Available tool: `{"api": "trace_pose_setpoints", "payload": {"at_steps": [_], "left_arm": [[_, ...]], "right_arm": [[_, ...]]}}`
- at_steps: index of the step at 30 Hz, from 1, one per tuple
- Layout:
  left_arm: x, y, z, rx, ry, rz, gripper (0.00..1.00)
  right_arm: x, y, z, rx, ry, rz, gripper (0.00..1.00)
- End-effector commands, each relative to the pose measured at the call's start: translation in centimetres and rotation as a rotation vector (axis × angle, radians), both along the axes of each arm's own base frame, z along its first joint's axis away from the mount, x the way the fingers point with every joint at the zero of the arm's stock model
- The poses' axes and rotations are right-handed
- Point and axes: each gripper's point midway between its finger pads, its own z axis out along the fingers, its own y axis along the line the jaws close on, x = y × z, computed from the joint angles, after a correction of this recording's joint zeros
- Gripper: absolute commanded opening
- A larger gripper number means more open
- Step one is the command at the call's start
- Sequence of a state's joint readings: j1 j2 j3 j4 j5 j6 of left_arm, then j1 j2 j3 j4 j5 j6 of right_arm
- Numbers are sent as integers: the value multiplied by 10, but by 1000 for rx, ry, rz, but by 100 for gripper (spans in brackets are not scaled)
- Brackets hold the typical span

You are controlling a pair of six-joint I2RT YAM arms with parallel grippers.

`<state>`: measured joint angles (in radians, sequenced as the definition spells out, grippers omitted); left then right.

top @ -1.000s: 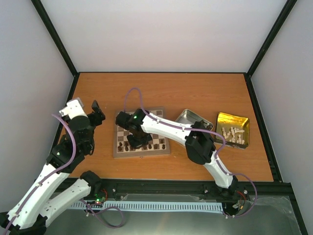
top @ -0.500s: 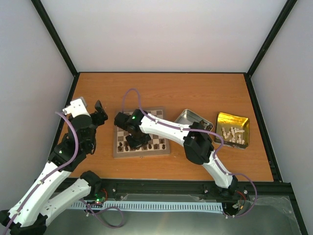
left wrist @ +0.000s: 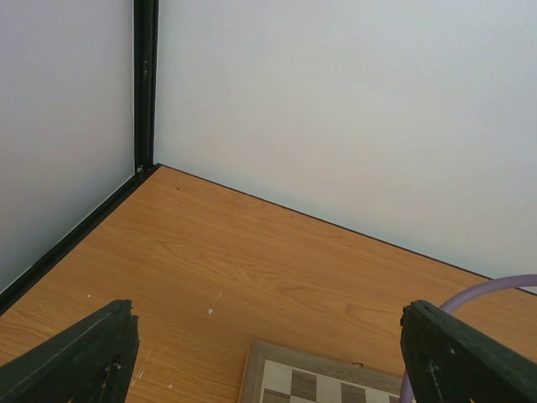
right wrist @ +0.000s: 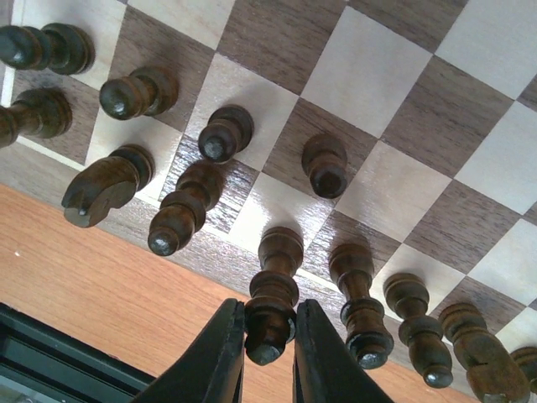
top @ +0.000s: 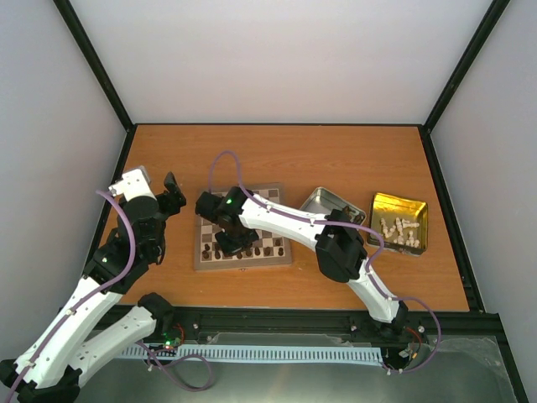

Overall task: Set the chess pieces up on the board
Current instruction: Place the chess piece on the chessboard.

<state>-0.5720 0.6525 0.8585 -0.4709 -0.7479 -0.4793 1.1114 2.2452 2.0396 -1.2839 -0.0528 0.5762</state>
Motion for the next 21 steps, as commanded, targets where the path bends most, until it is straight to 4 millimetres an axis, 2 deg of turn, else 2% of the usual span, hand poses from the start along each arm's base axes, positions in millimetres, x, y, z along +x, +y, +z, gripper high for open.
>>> {"api": "trace_pose_setpoints", "payload": {"at_steps": [1,13,21], "left_arm": [[1,1,2,3,-10,3,86],[1,1,2,6,-9,3,86],[2,0,1,6,-7,0,86]], "right_arm": [[0,6,0,8,-18,7,12],[7,11,1,48,-63,-22,11],[7,5,2,41,-71,-34,11]]}}
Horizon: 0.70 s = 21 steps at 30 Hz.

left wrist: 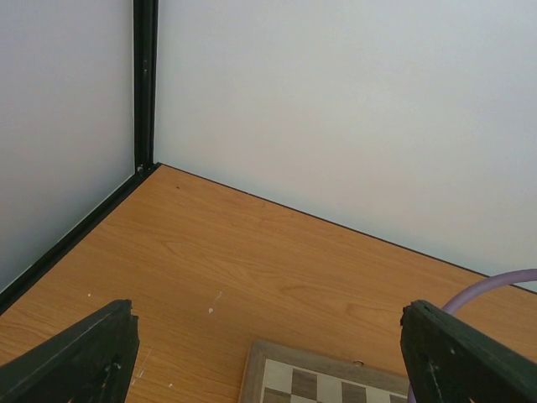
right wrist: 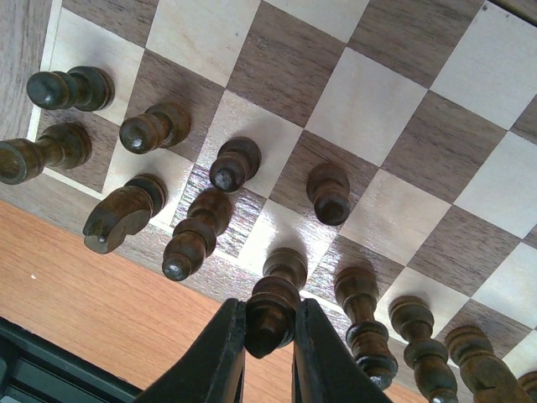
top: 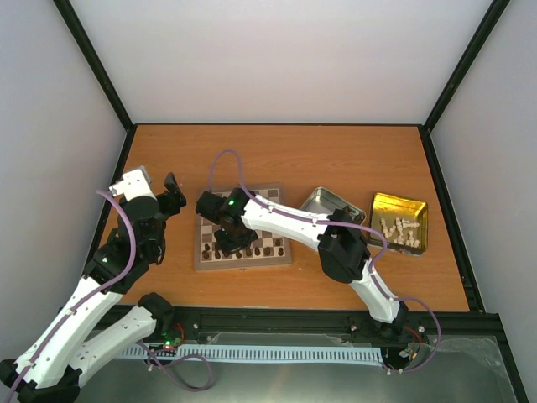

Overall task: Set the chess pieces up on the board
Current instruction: Place the chess piece on the chessboard.

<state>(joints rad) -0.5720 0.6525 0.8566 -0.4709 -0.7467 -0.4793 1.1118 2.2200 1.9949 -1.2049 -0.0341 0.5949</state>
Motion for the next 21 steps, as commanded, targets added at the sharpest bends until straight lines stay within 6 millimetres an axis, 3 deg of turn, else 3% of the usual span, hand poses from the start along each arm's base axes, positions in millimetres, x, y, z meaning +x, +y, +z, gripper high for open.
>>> {"api": "trace_pose_setpoints", "payload": {"at_steps": [1,13,21], "left_arm": [[2,0,2,5,-8,0,86],[3,-2,2,0,-7,-6,86],[3,-2,1,1,-6,-7,86]], "right_arm": [[0,-2,2,-1,-32,-15,11],[1,-4,13,26,-56,-30,11],[-3,5,16,93,-35,-11,10]]}}
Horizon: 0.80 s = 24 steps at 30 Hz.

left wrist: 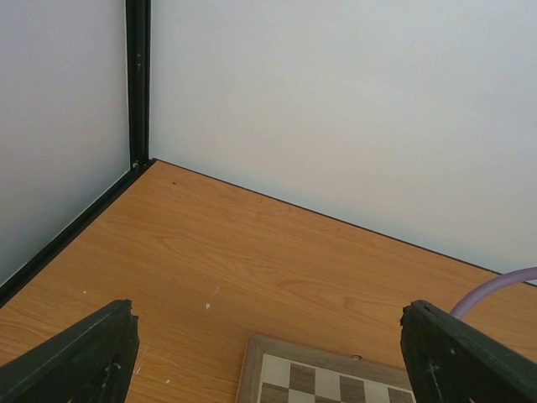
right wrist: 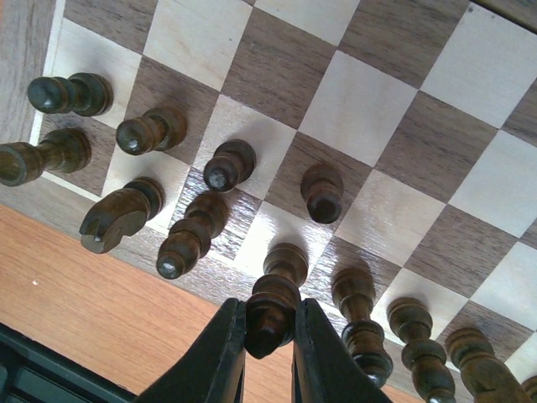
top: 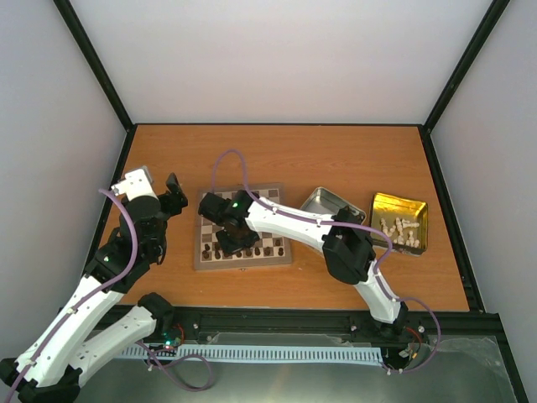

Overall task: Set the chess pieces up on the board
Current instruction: Place the chess piece on the chessboard.

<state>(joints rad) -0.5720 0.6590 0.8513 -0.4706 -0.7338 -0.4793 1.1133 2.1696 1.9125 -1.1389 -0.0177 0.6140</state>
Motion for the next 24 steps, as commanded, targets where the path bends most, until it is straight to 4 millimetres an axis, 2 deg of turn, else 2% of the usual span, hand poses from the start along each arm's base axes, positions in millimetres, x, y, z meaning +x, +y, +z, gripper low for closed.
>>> {"api": "trace_pose_setpoints", "payload": {"at_steps": [1,6,17,24], "left_arm": [[1,1,5,-2,-18,6,86],[1,1,5,-2,-17,6,87],[2,1,5,-1,-16,5,86],[2,0,5,-4,-16,3,86]], "right_arm": [[-5,10,16,78,-7,12,10],[-6,12,16,99,-6,15,11],[1,4,8,78,-55,-6,11],[-4,3,6,84,-32,5,20]]}}
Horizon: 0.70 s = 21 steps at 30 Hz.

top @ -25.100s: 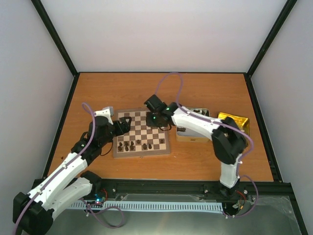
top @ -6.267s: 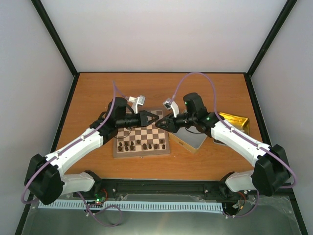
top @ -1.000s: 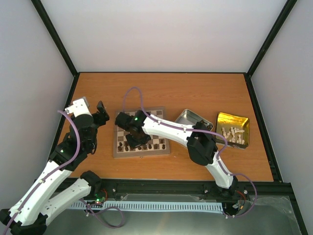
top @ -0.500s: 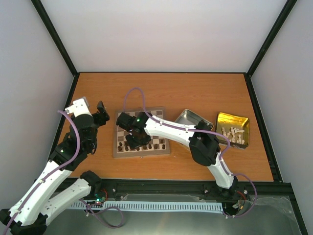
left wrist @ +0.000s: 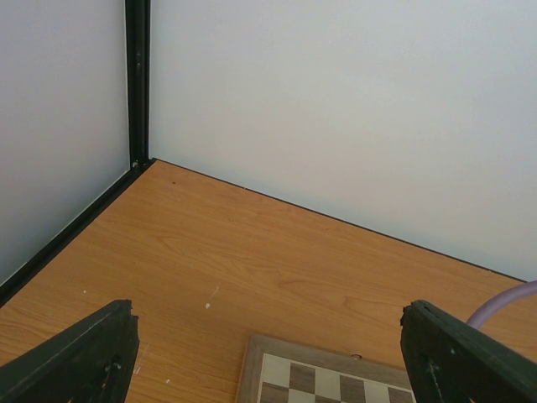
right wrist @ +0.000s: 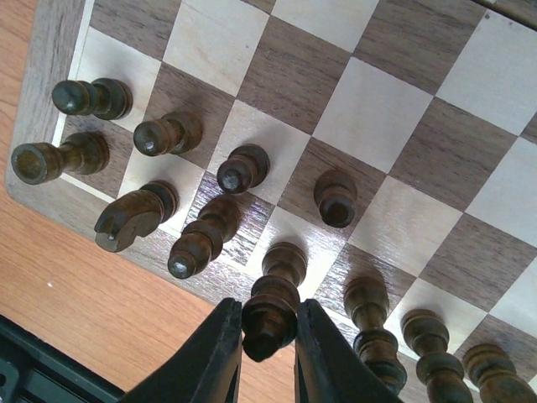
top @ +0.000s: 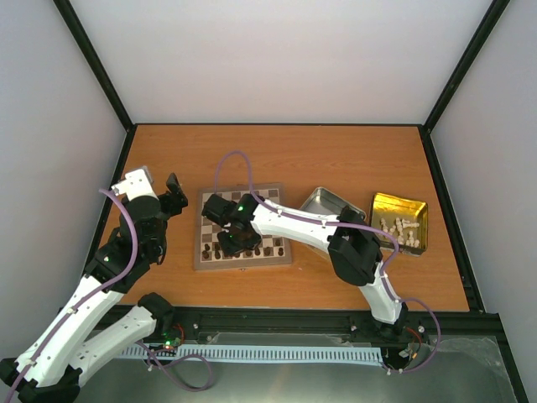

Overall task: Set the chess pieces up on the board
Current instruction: Place the chess piece on the chessboard.

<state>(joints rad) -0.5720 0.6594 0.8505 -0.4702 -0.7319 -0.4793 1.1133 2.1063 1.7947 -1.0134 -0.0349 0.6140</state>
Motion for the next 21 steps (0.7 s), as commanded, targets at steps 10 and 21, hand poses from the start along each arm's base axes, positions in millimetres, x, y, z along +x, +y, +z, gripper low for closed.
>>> {"api": "trace_pose_setpoints", "payload": {"at_steps": [10,21], "left_arm": [[-2,-1,18,-27,-66,-27,86],[7,-49,22,-17,-103,-286,92]], "right_arm": [[17,-7,84,126,-106,-92,39],[88,-182,93,70,-295,-559,50]]}}
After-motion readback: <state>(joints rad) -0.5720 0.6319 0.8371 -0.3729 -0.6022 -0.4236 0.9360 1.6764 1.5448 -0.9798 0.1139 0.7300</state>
